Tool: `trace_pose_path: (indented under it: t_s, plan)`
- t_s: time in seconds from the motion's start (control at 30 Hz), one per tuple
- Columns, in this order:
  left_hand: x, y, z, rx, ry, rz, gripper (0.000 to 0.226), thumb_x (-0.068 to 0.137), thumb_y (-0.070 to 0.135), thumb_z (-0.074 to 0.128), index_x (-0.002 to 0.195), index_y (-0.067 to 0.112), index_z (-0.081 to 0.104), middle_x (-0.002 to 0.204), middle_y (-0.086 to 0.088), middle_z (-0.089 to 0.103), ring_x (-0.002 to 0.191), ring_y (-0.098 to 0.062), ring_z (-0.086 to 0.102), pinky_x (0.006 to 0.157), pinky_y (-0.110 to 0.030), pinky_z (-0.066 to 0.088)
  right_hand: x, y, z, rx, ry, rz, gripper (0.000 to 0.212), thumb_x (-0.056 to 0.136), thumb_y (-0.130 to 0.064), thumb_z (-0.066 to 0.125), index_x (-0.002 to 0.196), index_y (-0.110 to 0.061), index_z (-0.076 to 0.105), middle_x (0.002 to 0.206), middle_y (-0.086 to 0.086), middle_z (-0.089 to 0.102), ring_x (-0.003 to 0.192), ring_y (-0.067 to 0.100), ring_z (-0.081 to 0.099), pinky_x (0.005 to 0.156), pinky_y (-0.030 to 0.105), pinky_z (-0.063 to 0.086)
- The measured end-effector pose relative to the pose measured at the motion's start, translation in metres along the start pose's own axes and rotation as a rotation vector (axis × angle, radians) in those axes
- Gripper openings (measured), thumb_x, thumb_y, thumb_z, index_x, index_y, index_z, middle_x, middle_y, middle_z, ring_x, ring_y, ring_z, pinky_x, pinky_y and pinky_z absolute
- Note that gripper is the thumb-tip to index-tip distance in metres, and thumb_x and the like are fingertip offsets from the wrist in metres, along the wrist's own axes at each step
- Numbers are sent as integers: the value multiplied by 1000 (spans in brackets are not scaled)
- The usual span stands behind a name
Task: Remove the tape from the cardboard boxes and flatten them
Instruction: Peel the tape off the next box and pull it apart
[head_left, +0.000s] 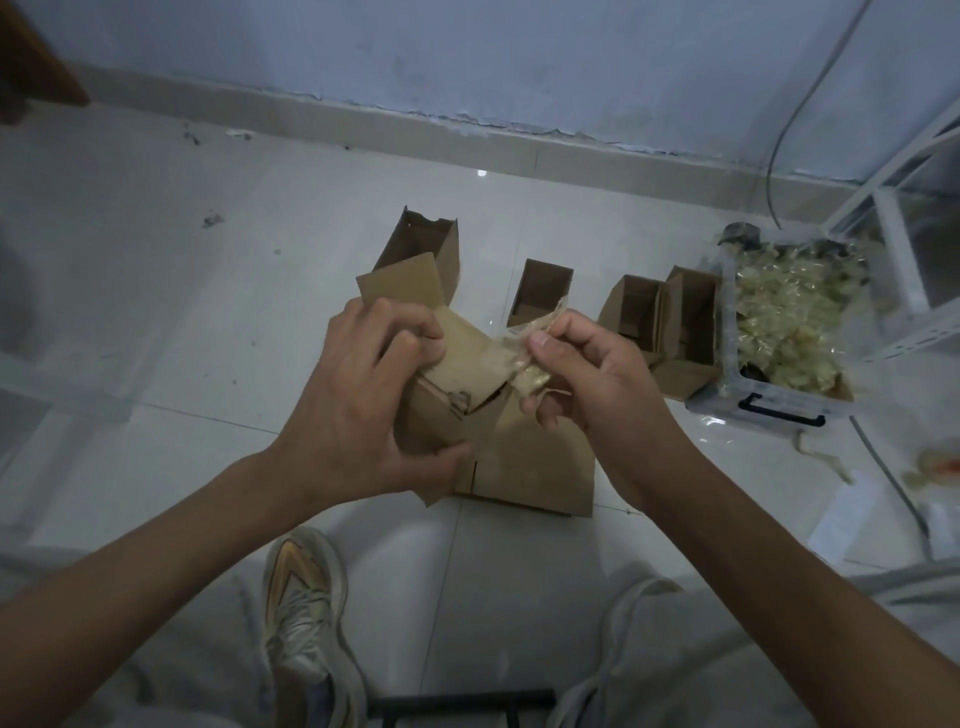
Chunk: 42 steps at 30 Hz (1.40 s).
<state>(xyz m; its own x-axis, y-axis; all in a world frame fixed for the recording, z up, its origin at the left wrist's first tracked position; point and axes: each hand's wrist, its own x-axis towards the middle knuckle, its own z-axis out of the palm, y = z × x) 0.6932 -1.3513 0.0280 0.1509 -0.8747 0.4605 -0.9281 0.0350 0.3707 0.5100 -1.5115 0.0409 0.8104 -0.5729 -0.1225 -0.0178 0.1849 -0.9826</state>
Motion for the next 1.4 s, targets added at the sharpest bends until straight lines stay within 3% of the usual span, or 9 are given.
trace_pose_path:
  t_s: [0.2, 0.43, 0.57, 0.7, 0.8, 0.9, 1.07, 1.2, 1.4]
  plan:
    - [2, 0, 14, -248, -159, -331, 60, 79, 68, 70, 131, 40, 59, 146, 19, 42, 132, -12, 42, 100, -35, 46, 10, 11, 2, 82, -15, 90, 25, 108, -8, 51, 127, 2, 63, 81, 12, 64, 65, 16, 63, 58, 21, 57]
    - [12, -2, 9, -108, -102, -311, 45, 83, 62, 64, 116, 34, 73, 118, 16, 65, 110, -17, 54, 89, -39, 49, 17, -6, 2, 104, -63, 264, 34, 106, 5, 40, 115, 9, 72, 92, 22, 70, 74, 21, 66, 69, 24, 61]
    - [10, -2, 8, -80, -113, -286, 48, 83, 64, 63, 119, 34, 73, 120, 16, 65, 110, -17, 52, 87, -30, 46, 16, -14, -3, 143, -117, 289, 52, 111, -15, 36, 92, -4, 83, 109, 16, 77, 93, 24, 68, 78, 29, 59]
    - [10, -2, 6, -56, -102, -263, 47, 82, 62, 65, 119, 34, 72, 121, 14, 64, 110, -17, 50, 86, -25, 42, 14, -9, -7, -149, -115, 215, 23, 104, -18, 61, 119, -12, 78, 107, 4, 79, 108, 30, 70, 100, 41, 57]
    - [11, -2, 3, -44, -89, -260, 47, 82, 60, 66, 120, 32, 72, 121, 13, 64, 111, -19, 52, 88, -31, 45, 14, -9, -5, -127, -82, 206, 32, 97, -18, 72, 129, -23, 72, 103, 10, 77, 95, 25, 69, 92, 39, 60]
    - [13, -3, 1, -49, -63, -277, 50, 82, 60, 66, 120, 29, 73, 122, 12, 64, 112, -21, 53, 89, -33, 45, 15, -10, -2, -208, 15, 229, 29, 96, -31, 72, 119, -12, 69, 94, 13, 76, 77, 19, 69, 67, 31, 58]
    - [15, -3, 3, -16, -75, -256, 51, 82, 61, 65, 119, 27, 74, 122, 8, 65, 112, -21, 51, 87, -36, 47, 12, -12, 1, -111, -115, 381, 26, 104, -30, 60, 109, -5, 66, 88, 17, 78, 66, 21, 74, 52, 22, 55]
    - [14, -1, 7, -19, -118, -255, 51, 81, 63, 63, 119, 31, 73, 123, 11, 63, 113, -18, 48, 86, -37, 49, 13, -5, -4, -213, 59, 237, 12, 100, -18, 68, 103, -7, 73, 69, 5, 70, 56, 11, 60, 52, 21, 49]
    - [13, -4, 12, -61, -130, -283, 47, 79, 62, 66, 115, 33, 74, 119, 15, 63, 110, -17, 50, 87, -41, 51, 12, 13, 9, -996, 181, -209, 10, 100, -31, 68, 95, -22, 69, 66, -12, 62, 62, 5, 62, 62, 28, 55]
